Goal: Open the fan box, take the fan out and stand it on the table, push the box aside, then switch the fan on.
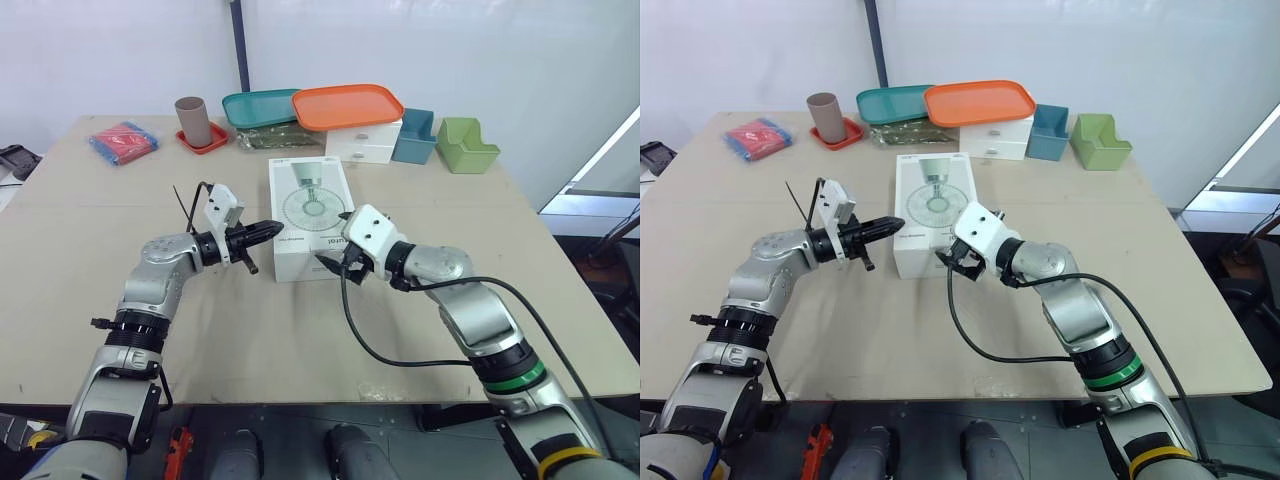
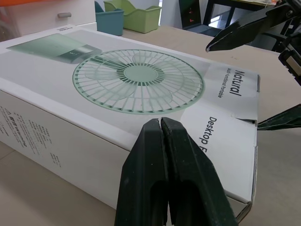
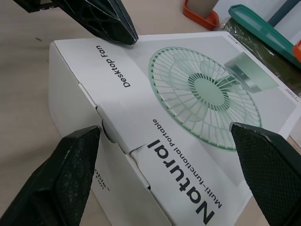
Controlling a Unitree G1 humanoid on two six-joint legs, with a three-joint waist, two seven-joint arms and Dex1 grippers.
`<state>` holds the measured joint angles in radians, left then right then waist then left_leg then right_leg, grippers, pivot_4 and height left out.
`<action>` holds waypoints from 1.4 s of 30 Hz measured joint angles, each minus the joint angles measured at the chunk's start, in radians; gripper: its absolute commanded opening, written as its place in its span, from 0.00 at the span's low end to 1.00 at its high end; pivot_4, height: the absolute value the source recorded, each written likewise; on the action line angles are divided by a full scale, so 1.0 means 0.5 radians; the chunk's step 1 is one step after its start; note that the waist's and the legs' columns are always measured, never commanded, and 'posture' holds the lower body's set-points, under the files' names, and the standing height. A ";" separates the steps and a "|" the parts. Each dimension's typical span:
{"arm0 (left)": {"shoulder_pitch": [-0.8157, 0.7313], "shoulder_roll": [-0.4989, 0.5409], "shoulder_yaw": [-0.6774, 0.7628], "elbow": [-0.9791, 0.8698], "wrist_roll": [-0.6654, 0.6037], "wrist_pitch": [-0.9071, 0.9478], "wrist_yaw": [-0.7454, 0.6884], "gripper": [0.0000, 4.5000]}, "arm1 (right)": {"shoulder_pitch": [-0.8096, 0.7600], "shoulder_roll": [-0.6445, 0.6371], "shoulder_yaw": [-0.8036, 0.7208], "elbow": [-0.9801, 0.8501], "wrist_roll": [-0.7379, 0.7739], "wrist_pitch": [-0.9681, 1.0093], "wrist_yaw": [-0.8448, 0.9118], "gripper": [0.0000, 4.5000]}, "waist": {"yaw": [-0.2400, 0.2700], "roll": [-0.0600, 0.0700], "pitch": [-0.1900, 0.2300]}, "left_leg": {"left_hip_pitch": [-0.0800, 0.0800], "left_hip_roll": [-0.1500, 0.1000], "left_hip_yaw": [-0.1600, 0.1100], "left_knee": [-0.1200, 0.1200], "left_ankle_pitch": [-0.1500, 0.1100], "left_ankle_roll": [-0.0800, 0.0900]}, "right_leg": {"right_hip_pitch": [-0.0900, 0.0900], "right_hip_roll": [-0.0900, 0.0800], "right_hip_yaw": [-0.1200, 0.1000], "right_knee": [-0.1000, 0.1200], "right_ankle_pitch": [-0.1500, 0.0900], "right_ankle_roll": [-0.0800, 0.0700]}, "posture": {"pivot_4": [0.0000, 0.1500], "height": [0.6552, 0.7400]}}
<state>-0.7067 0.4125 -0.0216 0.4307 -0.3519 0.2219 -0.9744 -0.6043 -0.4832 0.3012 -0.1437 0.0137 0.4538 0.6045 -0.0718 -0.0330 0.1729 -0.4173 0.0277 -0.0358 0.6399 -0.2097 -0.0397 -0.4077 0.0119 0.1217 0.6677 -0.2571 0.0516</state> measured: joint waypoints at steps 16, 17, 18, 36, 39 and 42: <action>0.002 -0.003 0.000 -0.002 0.001 -0.006 -0.029 0.02 | -0.089 0.142 -0.254 0.065 0.098 0.104 -0.063 1.00 | -0.001 0.000 0.000 | 0.000 0.000 -0.001 -0.001 0.001 0.000 | 0.000 0.000 -0.001 0.000 0.001 0.000 | 1.00 1.00; 0.003 -0.004 0.000 -0.002 0.001 -0.007 -0.029 0.02 | -0.111 0.170 -0.274 0.100 0.100 0.111 -0.096 1.00 | 0.000 0.000 0.000 | -0.001 0.000 -0.001 -0.001 0.001 0.000 | 0.000 0.000 -0.001 0.000 0.001 -0.001 | 1.00 1.00; 0.003 -0.006 -0.001 -0.002 0.001 -0.009 -0.029 0.02 | -0.126 0.175 -0.284 0.116 0.099 0.115 -0.112 1.00 | 0.000 0.000 0.000 | -0.001 0.000 -0.001 -0.001 0.001 0.000 | 0.000 0.000 -0.001 0.000 0.001 -0.001 | 1.00 1.00; 0.009 -0.009 0.000 -0.015 0.003 -0.013 -0.031 0.02 | 0.358 -0.158 -0.444 -0.453 0.581 0.333 0.334 1.00 | -0.003 0.001 0.000 | -0.007 -0.001 -0.018 0.000 0.005 0.001 | 0.000 0.000 -0.018 -0.001 0.000 -0.001 | 1.00 1.00; 0.010 -0.011 0.000 -0.016 0.003 -0.013 -0.030 0.02 | 0.350 -0.133 -0.388 -0.373 0.522 0.269 0.298 1.00 | -0.006 0.001 0.000 | -0.006 -0.001 -0.020 0.000 0.010 0.005 | 0.000 0.001 -0.019 0.000 0.000 0.002 | 1.00 1.00; 0.012 -0.011 0.000 -0.016 0.003 -0.013 -0.030 0.02 | 0.348 -0.126 -0.372 -0.307 0.490 0.242 0.272 1.00 | -0.003 0.002 0.001 | -0.007 -0.001 -0.020 0.000 0.013 0.004 | 0.000 0.001 -0.020 0.000 0.001 0.004 | 1.00 1.00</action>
<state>-0.7008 0.4070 -0.0218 0.4227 -0.3505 0.2152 -0.9897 -0.4305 -0.5463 0.1150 -0.2972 0.2587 0.5746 0.7403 -0.0731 -0.0322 0.1734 -0.4206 0.0274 -0.0459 0.6398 -0.2031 -0.0378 -0.4075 0.0123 0.1118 0.6678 -0.2566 0.0538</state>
